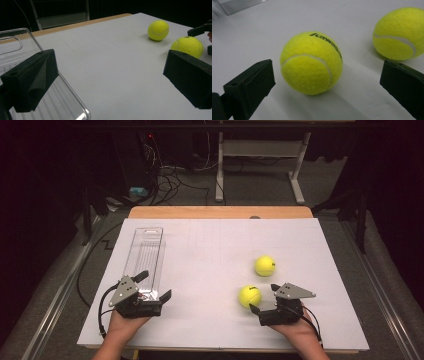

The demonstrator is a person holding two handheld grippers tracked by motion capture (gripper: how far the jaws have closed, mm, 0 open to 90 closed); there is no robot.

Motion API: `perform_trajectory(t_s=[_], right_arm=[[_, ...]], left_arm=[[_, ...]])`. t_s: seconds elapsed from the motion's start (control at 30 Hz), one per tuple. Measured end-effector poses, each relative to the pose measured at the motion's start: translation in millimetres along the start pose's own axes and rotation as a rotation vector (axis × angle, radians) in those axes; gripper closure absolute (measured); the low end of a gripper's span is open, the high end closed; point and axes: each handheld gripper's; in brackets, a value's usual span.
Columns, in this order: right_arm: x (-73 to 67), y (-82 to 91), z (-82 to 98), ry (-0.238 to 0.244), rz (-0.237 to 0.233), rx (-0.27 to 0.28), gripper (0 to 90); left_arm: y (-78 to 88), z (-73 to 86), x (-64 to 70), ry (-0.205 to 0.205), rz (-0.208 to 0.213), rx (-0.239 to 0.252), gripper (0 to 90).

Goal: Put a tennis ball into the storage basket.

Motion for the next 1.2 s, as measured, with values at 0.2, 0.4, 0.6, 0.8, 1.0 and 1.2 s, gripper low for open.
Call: perform_trajectory(t_s=[0.2, 0.4, 0.6, 0.8, 1.0, 1.2], right_arm=[[-5.9, -11.1, -5.8, -0.006, -0.017, -0.008, 0.0], [-9.3, -23.9, -8.1, -0.012, -0.034, -0.038, 5.1], [-9.8, -28.8, -8.3, -0.009, -0.039, -0.056, 12.0], [-9.4, -29.5, -6.8, -0.006, -0.046, -0.072, 22.3], [-10.7, -29.8, -6.3, 0.006, -0.044, -0.079, 26.7], [-13.1, -28.7, -7.5, 0.032, -0.026, -0.062, 27.1]], left_arm=[[-0.7, -0.1, 1.3, -0.001, 0.001, 0.001, 0.6], [-1.1, 0.0, 2.0, -0.004, 0.002, -0.002, 0.6], [-1.3, 0.0, 2.7, -0.005, 0.002, -0.004, 0.6], [-1.3, -0.1, 2.9, -0.006, 0.003, -0.004, 0.6], [-1.8, -0.1, 3.2, -0.012, 0.003, -0.009, 0.6], [-2.8, -0.2, 4.2, -0.011, 0.004, -0.01, 0.6]])
Point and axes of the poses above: each handheld gripper's, and its own axes: y roughly backward along the jaws, z roughly out of its underside, x roughly to its right, and after that the axes turned 2 degrees about y, right-handed
